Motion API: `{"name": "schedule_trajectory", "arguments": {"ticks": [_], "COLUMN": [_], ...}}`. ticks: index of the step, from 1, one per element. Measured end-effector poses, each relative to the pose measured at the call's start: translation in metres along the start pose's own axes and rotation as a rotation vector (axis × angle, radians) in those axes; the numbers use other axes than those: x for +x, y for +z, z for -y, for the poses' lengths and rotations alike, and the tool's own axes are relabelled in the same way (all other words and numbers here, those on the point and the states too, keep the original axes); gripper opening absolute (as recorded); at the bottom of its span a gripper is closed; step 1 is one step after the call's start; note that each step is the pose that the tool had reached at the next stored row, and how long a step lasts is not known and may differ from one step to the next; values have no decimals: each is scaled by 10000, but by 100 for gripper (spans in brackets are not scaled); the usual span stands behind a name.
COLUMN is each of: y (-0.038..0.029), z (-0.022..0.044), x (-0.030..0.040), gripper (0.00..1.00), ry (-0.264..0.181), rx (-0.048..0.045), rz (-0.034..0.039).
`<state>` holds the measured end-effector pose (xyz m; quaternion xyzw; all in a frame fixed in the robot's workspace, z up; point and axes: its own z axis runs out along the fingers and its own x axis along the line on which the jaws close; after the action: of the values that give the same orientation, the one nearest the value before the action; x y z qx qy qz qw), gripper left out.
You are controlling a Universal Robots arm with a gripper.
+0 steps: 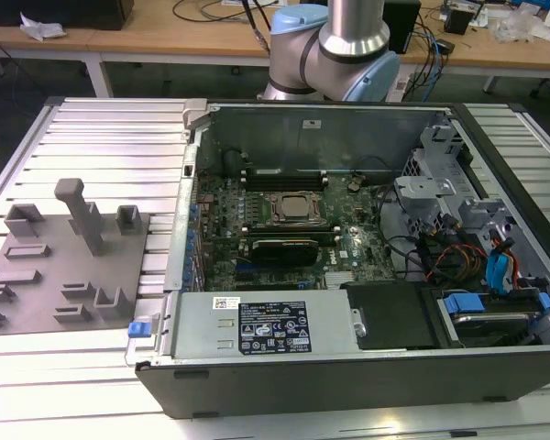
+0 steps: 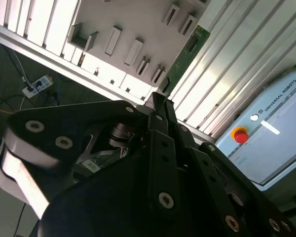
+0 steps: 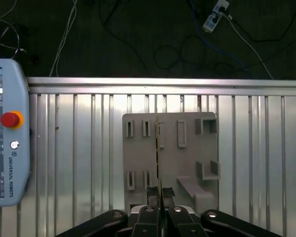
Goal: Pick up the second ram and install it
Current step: 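Pick up the second ram and move it above second insertion slot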
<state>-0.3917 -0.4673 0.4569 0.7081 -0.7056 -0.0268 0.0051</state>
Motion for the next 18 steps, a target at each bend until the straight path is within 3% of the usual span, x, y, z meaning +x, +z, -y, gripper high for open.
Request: {"name": "schedule_trajectory", "arguments": {"ticks": [3, 5, 8, 10, 14, 18], "y": [-2, -4, -12, -14, -26, -35], "z": [37, 110, 302, 385, 692, 901], "x": [-13, -36, -91, -113, -175, -203], "gripper": [13, 13, 13, 13, 13, 13], "ry": [1, 1, 1, 1, 1, 1], "rx": [-2, 0, -3, -1, -4, -7], "rz": [-1, -7, -19, -22, -24, -26]}}
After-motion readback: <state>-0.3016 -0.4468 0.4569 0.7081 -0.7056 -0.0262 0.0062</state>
